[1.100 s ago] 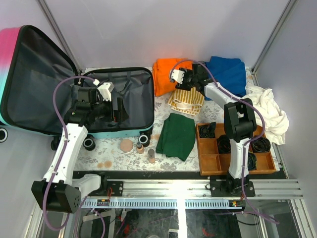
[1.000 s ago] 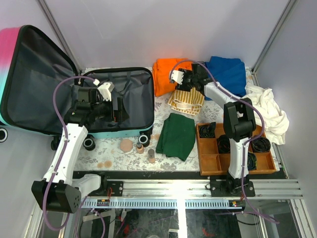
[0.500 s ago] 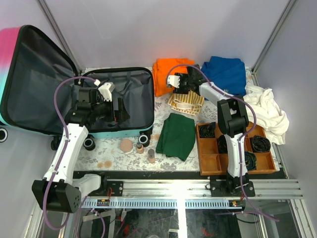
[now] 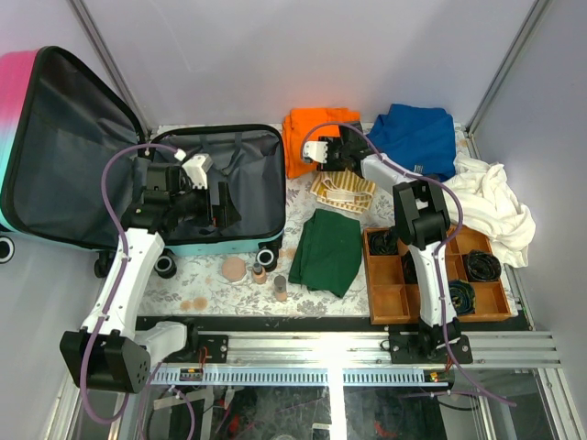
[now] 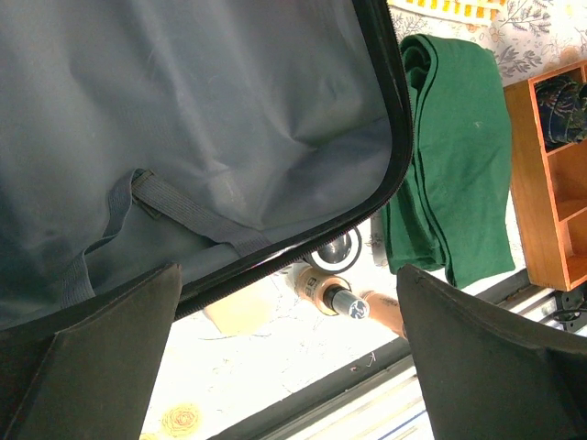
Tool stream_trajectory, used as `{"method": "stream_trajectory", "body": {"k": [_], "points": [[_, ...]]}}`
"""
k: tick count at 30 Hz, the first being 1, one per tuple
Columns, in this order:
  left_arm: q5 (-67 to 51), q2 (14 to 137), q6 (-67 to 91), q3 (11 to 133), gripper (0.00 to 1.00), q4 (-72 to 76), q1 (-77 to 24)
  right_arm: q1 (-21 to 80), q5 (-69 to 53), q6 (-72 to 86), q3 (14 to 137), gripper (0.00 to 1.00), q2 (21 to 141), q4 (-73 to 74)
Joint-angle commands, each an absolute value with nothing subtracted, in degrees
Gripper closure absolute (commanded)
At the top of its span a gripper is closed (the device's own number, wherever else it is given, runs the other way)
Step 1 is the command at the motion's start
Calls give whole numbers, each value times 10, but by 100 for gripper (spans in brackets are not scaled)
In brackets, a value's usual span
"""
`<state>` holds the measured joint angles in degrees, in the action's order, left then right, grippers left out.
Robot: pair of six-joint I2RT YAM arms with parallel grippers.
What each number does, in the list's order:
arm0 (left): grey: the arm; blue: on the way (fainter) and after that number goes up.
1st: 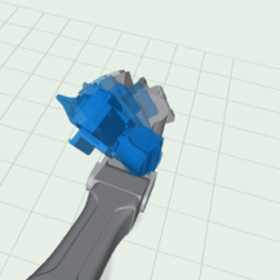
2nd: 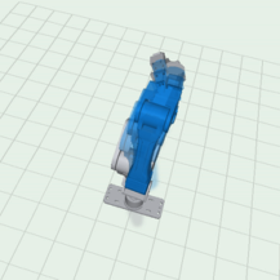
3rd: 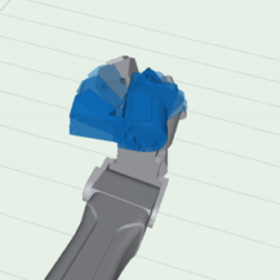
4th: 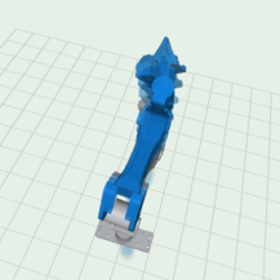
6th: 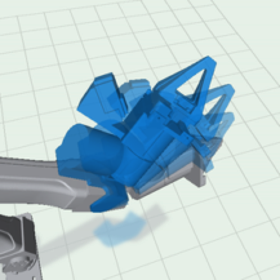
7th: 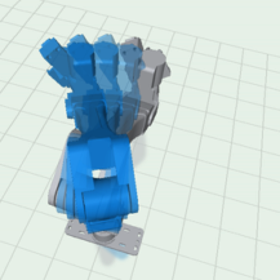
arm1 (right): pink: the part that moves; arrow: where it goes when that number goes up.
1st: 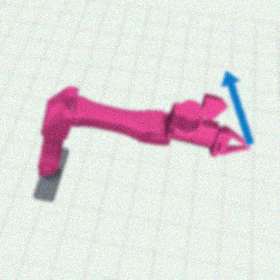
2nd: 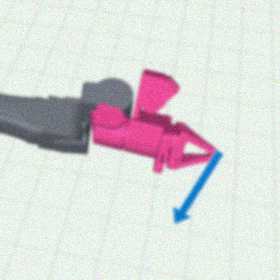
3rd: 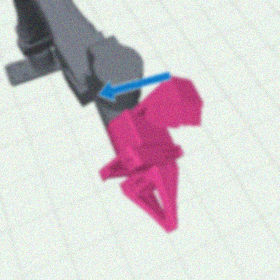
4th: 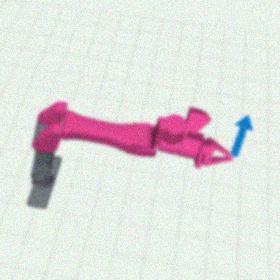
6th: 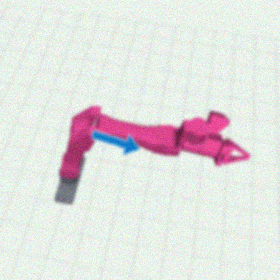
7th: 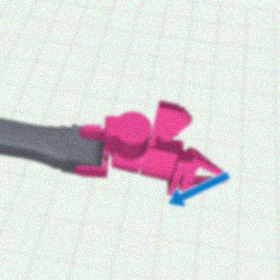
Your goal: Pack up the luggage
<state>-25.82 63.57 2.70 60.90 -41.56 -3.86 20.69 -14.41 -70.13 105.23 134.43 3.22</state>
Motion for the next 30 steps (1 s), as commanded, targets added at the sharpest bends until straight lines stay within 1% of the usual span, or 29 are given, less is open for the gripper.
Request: {"method": "stream_trajectory", "body": {"k": [1, 7, 11, 18, 22, 24, 26, 27, 30], "points": [[-272, 636, 32, 604, 0, -381, -34, 216, -140, -716, 1100, 39, 1350, -20], [-272, 636, 33, 605, 0, -379, -31, 216, -150, -707, 1130, 39, 1360, -18], [-272, 635, 34, 600, 0, -376, -30, 216, -152, -711, 1152, 36, 1372, 0], [-273, 637, 34, 603, 0, -374, -30, 216, -152, -797, 1147, 26, 1391, 73], [-275, 640, 35, 604, 0, -373, -29, 216, -147, -833, 1164, 25, 1406, 113], [-276, 641, 36, 605, 0, -373, -28, 215, -143, -848, 1180, 27, 1416, 132], [-275, 642, 36, 606, 0, -373, -29, 217, -140, -858, 1197, 38, 1426, 140], [-274, 642, 36, 607, 0, -373, -29, 217, -139, -853, 1209, 47, 1430, 140], [-273, 641, 37, 608, 0, -373, -28, 216, -150, -814, 1255, 83, 1438, 140]]}}
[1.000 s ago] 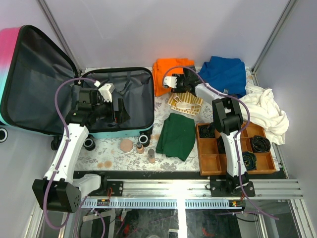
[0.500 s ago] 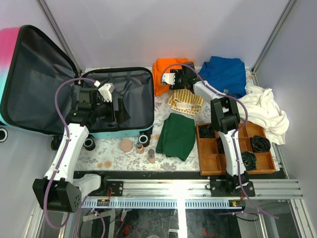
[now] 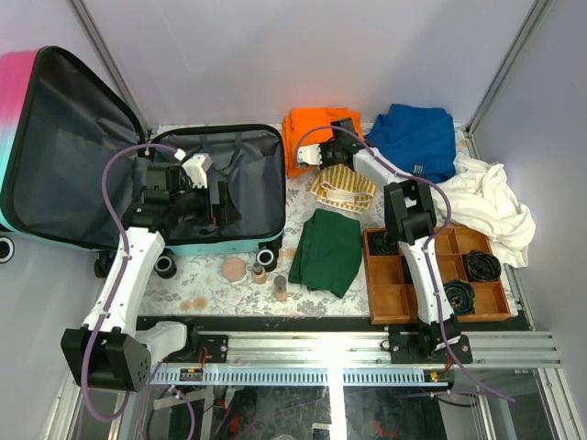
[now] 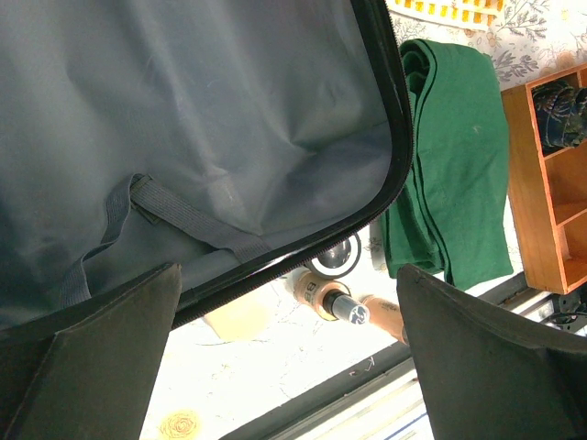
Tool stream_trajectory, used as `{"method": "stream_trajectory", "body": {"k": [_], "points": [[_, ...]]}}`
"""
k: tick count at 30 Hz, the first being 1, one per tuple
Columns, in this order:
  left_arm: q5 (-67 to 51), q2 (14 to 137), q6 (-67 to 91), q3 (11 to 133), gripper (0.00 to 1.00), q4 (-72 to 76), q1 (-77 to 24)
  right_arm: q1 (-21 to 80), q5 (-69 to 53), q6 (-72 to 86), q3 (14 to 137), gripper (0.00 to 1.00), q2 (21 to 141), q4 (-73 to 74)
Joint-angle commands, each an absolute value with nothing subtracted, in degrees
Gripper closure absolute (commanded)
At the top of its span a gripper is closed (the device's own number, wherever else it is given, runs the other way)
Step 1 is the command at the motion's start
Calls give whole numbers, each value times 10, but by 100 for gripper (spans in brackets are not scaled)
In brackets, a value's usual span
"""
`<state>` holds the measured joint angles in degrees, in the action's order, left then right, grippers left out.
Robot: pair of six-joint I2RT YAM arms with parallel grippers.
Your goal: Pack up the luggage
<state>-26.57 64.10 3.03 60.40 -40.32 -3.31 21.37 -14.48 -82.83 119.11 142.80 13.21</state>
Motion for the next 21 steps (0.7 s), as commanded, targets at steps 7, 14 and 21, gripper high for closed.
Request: {"method": "stream_trajectory", "body": {"k": [7, 14, 21], "points": [[-273, 635, 38, 604, 0, -373, -27, 216, -165, -727, 1330, 100, 1434, 103], [-275, 630, 42, 605, 0, -372, -24, 208, -157, -672, 1377, 100, 1413, 58], [-276, 623, 49, 603, 0, -370, -21, 201, -109, -623, 1395, 100, 1388, 27]]}}
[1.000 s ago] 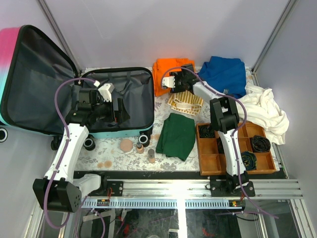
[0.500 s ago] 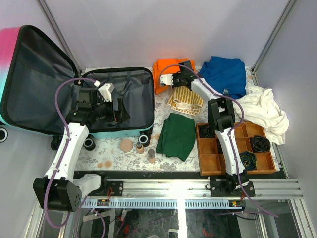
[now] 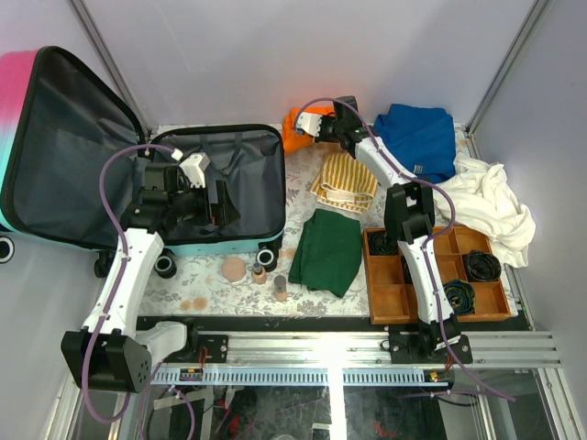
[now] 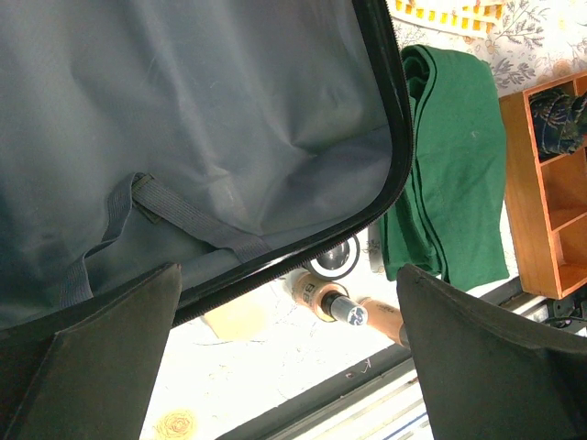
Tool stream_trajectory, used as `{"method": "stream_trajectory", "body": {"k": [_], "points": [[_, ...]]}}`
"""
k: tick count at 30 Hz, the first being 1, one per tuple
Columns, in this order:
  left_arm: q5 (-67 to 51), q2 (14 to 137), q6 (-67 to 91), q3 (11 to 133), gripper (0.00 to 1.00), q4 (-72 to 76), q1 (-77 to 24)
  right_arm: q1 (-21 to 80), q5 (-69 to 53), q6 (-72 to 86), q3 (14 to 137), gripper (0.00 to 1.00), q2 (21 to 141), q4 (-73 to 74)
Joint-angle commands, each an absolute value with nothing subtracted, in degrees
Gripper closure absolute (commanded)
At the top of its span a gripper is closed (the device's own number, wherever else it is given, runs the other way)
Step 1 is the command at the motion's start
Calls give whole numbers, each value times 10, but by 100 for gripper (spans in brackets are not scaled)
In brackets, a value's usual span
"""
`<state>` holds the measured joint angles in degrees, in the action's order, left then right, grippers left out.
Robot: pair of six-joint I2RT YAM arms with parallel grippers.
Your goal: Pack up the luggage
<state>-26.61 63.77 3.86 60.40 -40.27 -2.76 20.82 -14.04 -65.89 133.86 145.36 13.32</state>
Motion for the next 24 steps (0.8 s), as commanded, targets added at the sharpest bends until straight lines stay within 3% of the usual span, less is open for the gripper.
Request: {"method": "stream_trajectory", "body": {"k": [1, 24], "points": [[-275, 621, 49, 603, 0, -370, -20, 202, -102, -620, 1395, 100, 1383, 25], [-258, 589, 83, 599, 0, -364, -6, 207, 15, -598, 1430, 100, 1302, -91]]}}
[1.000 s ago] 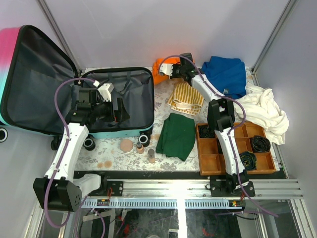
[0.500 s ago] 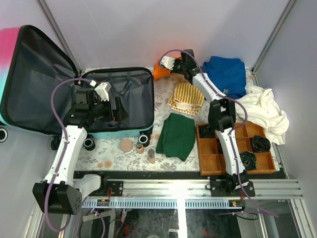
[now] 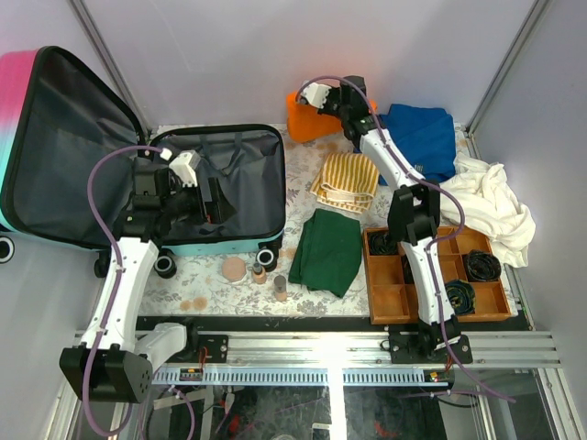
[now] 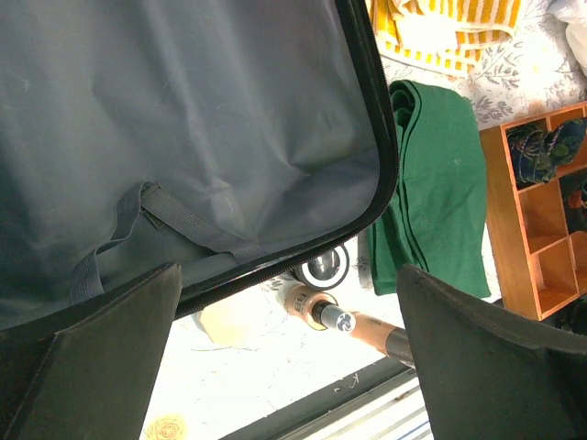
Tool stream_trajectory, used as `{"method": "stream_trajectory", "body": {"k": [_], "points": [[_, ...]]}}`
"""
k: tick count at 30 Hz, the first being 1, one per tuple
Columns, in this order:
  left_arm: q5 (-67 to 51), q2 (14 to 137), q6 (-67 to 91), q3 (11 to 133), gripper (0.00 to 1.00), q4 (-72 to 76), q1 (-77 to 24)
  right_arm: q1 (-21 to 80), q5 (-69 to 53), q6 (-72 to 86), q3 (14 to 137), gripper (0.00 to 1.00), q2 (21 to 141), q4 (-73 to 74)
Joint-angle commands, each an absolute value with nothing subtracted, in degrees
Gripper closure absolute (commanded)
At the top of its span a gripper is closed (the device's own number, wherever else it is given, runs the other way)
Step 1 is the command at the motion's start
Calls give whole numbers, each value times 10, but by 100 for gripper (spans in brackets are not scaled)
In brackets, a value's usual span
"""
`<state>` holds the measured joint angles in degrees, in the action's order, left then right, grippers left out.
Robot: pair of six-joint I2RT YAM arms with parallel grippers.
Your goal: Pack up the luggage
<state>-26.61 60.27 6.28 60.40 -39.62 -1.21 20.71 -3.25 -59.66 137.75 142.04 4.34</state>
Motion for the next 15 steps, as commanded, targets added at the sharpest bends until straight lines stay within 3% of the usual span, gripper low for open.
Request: {"method": "stream_trajectory", "body": {"k": [1, 11, 15], "points": [[-253, 587, 88, 599, 0, -363, -5, 209, 21, -598, 1427, 100, 1293, -86], [-233, 583, 103, 612, 0, -361, -5, 274, 174, -663, 1389, 100, 1212, 66], [-231, 582, 107, 615, 0, -361, -5, 310, 265, -648, 1420, 100, 1211, 194]]}}
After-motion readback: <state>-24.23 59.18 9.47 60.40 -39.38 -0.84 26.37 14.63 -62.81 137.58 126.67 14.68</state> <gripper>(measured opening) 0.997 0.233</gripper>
